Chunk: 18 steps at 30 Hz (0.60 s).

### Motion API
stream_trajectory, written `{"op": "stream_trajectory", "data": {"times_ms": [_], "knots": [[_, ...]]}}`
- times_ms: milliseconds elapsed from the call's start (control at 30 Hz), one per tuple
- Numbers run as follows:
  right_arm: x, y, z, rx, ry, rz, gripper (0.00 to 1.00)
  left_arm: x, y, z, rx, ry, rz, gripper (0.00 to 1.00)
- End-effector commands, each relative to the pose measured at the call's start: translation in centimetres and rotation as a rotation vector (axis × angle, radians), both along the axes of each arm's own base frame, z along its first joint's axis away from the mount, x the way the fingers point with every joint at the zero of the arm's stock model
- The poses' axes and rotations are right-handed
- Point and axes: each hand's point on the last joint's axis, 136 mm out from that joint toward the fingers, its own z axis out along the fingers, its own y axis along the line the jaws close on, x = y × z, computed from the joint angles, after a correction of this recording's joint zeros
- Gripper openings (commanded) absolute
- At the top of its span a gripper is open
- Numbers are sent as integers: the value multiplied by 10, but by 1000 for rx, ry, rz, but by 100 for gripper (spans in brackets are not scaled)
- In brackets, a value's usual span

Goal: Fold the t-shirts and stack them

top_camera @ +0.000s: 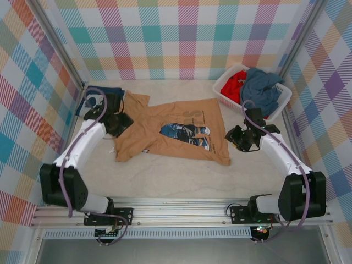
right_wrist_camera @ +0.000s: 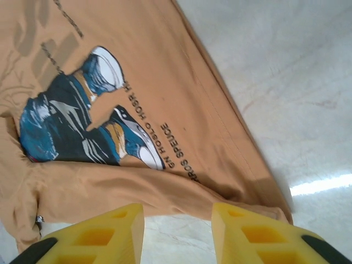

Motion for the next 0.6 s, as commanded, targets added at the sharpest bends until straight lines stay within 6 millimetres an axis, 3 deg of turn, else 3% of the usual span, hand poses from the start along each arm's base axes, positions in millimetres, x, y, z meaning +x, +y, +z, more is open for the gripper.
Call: {"op": "stream_trajectory", "data": {"times_ms": [0,100,300,433,567], "knots": [[-1,4,-5,-12,15,33,35,46,-13,-23,41,16,-143,43],[-1,12,1,9,-3,49,36,85,-12,-44,104,32,-198,37],[-9,22,17,48,-33,81,36,149,-12,-76,119,-36,-243,37],[-18,22,20,48,-20,84,36,169,-18,-105,109,-12,-295,38],[-21,22,23,53,-17,84,36,177,-19,-118,122,-27,-324,40]]}}
